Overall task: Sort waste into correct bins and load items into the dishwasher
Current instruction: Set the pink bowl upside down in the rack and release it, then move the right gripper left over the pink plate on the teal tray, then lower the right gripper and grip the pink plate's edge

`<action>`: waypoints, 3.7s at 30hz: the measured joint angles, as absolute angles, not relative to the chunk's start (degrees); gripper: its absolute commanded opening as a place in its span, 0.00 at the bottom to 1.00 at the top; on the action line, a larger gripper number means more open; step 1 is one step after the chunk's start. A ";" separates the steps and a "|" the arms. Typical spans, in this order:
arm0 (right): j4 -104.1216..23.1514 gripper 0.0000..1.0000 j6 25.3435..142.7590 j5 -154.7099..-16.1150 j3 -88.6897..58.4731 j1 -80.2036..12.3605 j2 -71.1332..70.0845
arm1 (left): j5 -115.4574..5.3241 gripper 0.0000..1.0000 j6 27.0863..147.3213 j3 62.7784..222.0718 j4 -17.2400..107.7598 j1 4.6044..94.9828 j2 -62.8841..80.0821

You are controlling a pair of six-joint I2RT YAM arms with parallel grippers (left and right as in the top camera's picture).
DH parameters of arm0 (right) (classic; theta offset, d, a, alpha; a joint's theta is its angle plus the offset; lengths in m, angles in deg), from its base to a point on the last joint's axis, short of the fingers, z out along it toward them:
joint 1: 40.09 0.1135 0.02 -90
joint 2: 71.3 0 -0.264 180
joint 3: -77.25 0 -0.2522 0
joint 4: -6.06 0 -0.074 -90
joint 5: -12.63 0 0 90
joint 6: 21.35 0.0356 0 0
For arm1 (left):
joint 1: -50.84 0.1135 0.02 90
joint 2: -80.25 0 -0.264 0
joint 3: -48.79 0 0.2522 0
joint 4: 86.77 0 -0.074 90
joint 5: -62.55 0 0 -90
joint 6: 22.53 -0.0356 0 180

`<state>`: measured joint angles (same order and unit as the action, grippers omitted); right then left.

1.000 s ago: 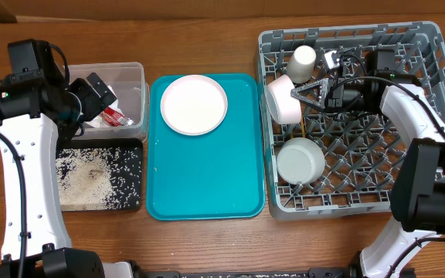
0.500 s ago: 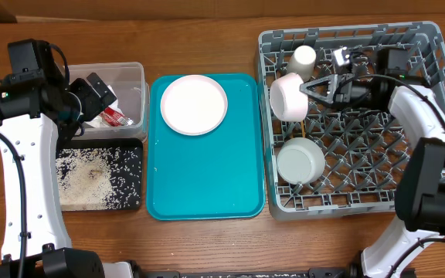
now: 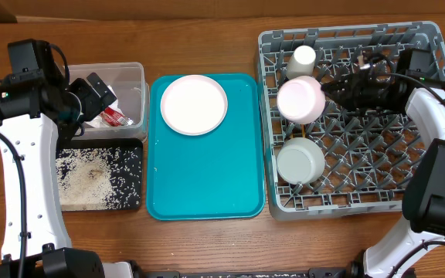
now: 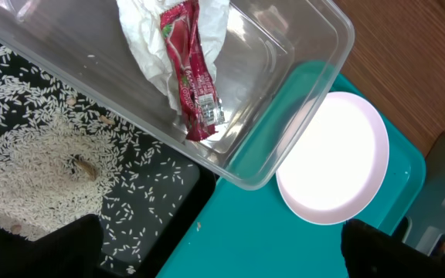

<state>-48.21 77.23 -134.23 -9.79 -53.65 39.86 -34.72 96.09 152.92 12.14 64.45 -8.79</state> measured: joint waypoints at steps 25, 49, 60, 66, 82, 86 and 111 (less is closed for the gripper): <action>-62.62 0.21 79.20 -104.55 2.96 -39.77 36.21 | -34.72 1.00 96.09 152.92 12.14 64.45 -8.79; -42.38 0.34 80.69 -68.42 3.04 -3.68 39.86 | -34.72 1.00 96.09 152.92 12.14 64.45 -8.79; -33.39 0.34 80.71 -67.28 3.07 -3.73 54.30 | -34.72 1.00 96.09 152.92 12.16 64.45 -8.79; -32.15 0.33 80.69 -67.28 3.07 -3.86 56.51 | -34.72 1.00 96.09 152.92 12.14 64.45 -8.79; -34.35 0.26 80.62 -72.33 4.01 -3.97 57.67 | -34.72 1.00 96.09 152.92 12.16 64.45 -8.79; -36.96 0.17 80.58 -79.33 4.81 -3.07 57.56 | -34.72 1.00 96.09 152.92 12.14 64.45 -8.79; -55.93 0.41 80.58 -89.18 13.67 -0.67 56.12 | -34.72 1.00 96.09 152.92 12.16 64.45 -8.79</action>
